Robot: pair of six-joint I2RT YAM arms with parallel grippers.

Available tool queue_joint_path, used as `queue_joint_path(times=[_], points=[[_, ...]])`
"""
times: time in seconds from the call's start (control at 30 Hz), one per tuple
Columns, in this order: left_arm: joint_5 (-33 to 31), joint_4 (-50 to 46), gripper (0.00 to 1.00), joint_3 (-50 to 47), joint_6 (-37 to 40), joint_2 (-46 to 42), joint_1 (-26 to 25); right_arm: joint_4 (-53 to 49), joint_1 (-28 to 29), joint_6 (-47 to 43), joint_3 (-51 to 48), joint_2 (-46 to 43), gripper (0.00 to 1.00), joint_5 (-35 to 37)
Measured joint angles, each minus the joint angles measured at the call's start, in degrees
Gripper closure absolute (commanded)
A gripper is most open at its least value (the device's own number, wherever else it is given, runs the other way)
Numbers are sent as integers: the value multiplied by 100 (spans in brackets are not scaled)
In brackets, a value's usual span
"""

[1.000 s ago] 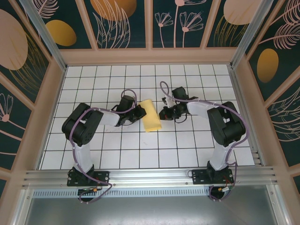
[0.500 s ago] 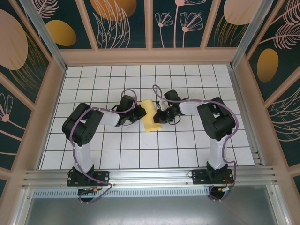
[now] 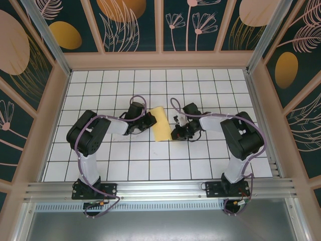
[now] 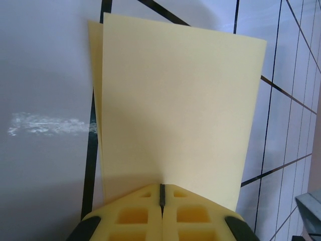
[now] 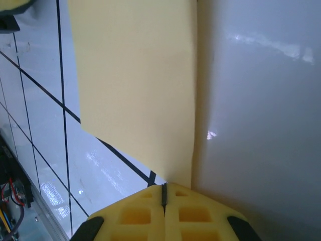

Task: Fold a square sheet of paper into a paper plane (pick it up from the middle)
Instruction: Fold the square sheet of paper in half at the center of the table.

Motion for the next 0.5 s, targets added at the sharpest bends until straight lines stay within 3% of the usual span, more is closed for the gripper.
queue_joint_path(times=[0.2, 0.5], points=[[4, 2, 92, 0, 0, 0, 0, 205, -24, 280, 901, 79, 100, 68], [11, 2, 93, 4, 0, 13, 0, 754, -22, 732, 1921, 1335, 100, 131]])
